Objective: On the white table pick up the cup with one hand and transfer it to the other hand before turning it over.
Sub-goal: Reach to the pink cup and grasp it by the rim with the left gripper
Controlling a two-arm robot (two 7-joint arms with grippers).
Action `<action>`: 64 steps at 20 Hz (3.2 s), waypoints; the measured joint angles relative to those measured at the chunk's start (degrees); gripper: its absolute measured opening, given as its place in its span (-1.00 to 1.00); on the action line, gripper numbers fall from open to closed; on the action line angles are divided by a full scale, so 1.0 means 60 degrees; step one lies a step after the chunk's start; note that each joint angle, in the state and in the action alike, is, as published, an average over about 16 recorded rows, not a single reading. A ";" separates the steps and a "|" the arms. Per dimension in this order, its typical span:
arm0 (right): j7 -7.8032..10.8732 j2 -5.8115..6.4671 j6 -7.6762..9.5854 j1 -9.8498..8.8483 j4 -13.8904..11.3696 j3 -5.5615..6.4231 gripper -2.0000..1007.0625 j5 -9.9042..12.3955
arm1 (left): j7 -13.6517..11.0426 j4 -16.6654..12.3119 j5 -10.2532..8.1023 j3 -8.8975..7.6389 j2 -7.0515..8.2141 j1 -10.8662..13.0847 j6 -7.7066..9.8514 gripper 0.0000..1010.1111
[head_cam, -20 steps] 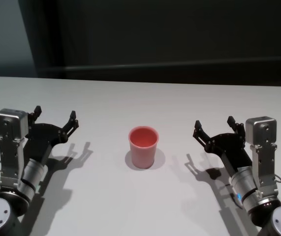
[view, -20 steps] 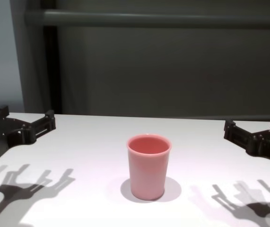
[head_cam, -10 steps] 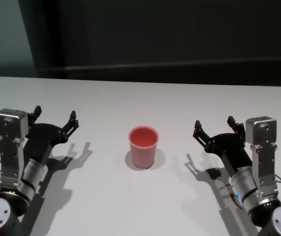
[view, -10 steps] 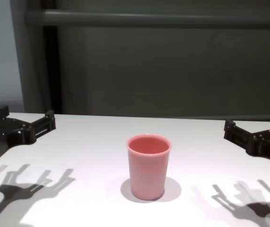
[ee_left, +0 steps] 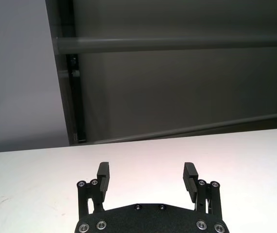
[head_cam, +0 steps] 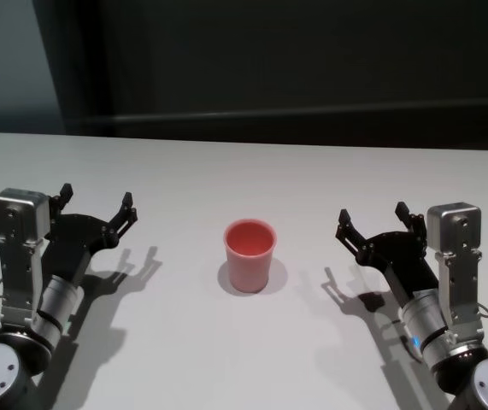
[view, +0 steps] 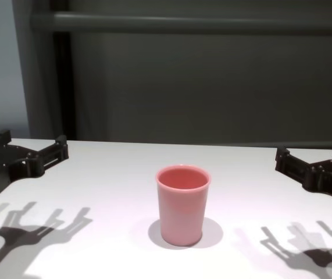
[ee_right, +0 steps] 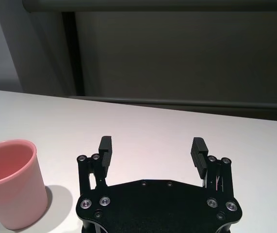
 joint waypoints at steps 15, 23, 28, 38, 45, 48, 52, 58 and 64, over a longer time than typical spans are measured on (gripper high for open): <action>0.0000 0.0000 0.0000 0.0000 0.0000 0.0000 0.99 0.0000 | 0.0000 0.0000 0.0000 0.0000 0.0000 0.0000 0.0000 0.98; 0.0000 0.0000 0.0000 0.0000 0.0000 0.0000 0.99 0.0000 | 0.0002 -0.0001 0.0020 0.0003 0.0000 0.0005 0.0000 0.98; 0.0000 0.0000 0.0000 0.0000 0.0000 0.0000 0.99 0.0000 | 0.0011 -0.0045 0.0171 0.0024 0.0001 0.0057 0.0030 0.98; 0.0000 0.0000 0.0000 0.0000 0.0000 0.0000 0.99 0.0000 | -0.0286 -0.0553 0.0883 0.0113 0.0279 0.0159 0.0433 0.98; 0.0000 0.0000 0.0000 0.0000 0.0000 0.0000 0.99 0.0000 | -0.1051 -0.1129 0.1539 0.0298 0.0880 -0.0098 0.0958 0.98; 0.0000 0.0000 0.0000 0.0000 0.0000 0.0000 0.99 0.0000 | -0.1527 -0.1330 0.1833 0.0442 0.1230 -0.0341 0.1186 0.98; 0.0000 0.0001 0.0000 0.0000 0.0000 0.0000 0.99 0.0000 | -0.2263 -0.1523 0.2235 0.0717 0.1775 -0.0788 0.1441 0.98; 0.0000 0.0000 0.0000 0.0000 0.0000 0.0000 0.99 0.0000 | -0.3478 -0.1701 0.2879 0.1317 0.2701 -0.1668 0.1673 0.98; 0.0000 0.0000 0.0000 0.0000 0.0000 0.0000 0.99 0.0000 | -0.4746 -0.1714 0.3658 0.2212 0.3594 -0.2802 0.1648 0.98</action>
